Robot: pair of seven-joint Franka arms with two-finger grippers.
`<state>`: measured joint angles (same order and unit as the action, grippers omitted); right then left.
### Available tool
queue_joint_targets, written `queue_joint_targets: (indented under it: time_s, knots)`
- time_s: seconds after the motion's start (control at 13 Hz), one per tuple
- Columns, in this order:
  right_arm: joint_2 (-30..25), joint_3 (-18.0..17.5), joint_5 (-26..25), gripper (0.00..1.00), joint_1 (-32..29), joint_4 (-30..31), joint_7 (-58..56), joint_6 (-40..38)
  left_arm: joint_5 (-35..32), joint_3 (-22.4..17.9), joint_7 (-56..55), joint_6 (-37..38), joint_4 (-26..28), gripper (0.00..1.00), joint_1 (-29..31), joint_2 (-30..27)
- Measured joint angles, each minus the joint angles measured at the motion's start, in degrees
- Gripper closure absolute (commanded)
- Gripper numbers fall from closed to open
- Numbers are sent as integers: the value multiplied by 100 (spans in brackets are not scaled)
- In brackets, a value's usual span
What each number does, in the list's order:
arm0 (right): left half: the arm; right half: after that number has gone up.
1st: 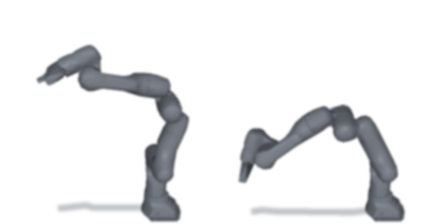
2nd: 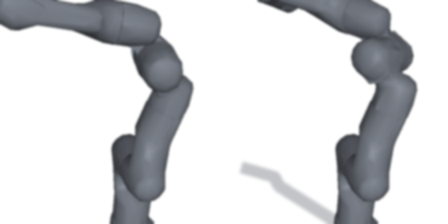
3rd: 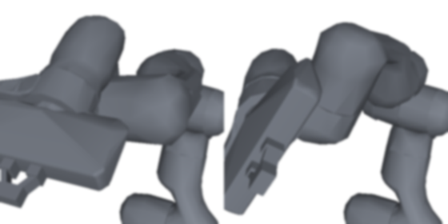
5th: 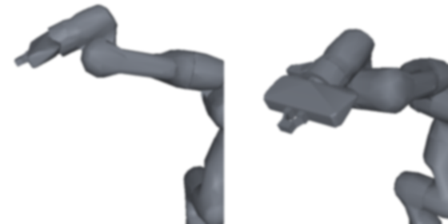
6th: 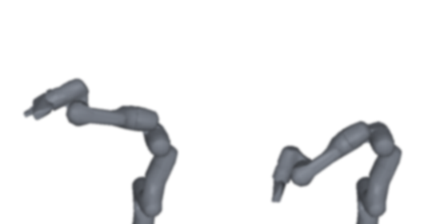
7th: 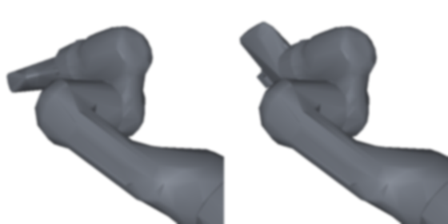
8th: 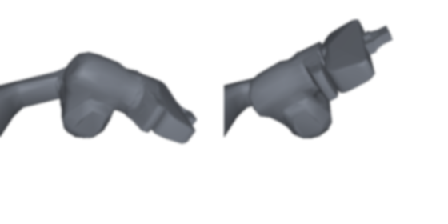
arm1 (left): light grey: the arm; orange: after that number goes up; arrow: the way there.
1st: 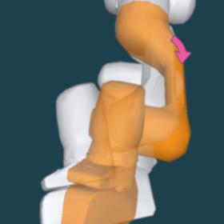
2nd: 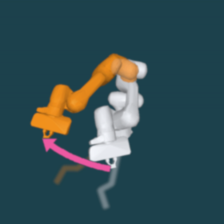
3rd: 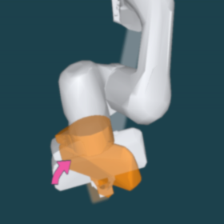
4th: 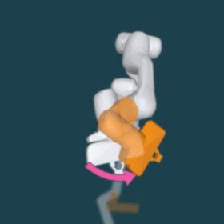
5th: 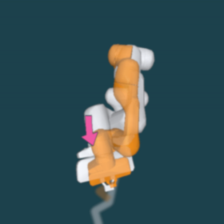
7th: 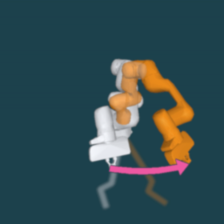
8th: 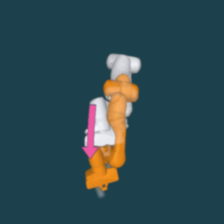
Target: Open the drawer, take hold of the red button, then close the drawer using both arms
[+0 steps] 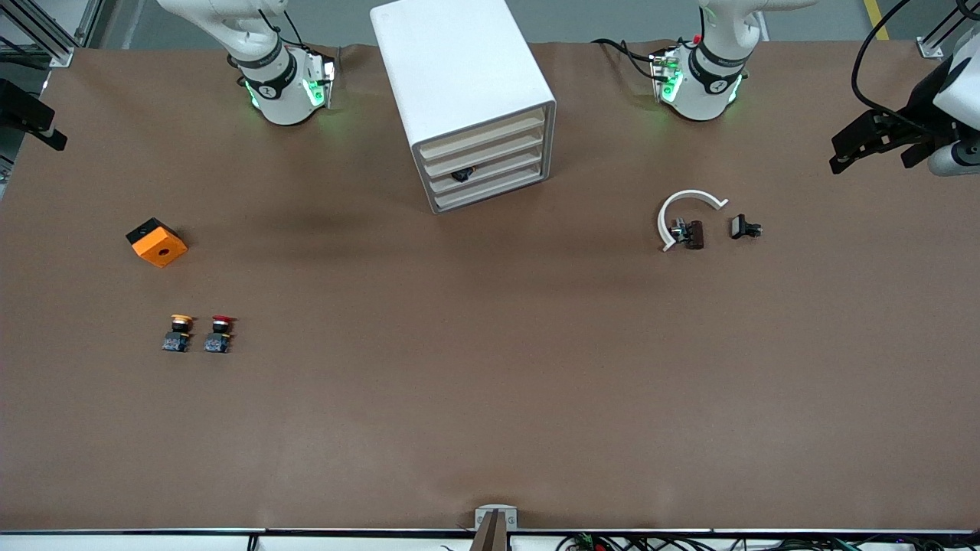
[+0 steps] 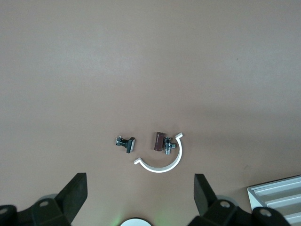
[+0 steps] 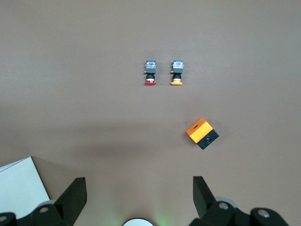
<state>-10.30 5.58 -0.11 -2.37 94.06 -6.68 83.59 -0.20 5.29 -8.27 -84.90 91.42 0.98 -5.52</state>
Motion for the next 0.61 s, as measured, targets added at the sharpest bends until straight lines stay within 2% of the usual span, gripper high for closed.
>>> queue_joint_targets:
  time_s: [0.61]
  knots:
    - [0,-4,-65,0,0,10,27,0,0,-54,2,0,-3,0,8,0]
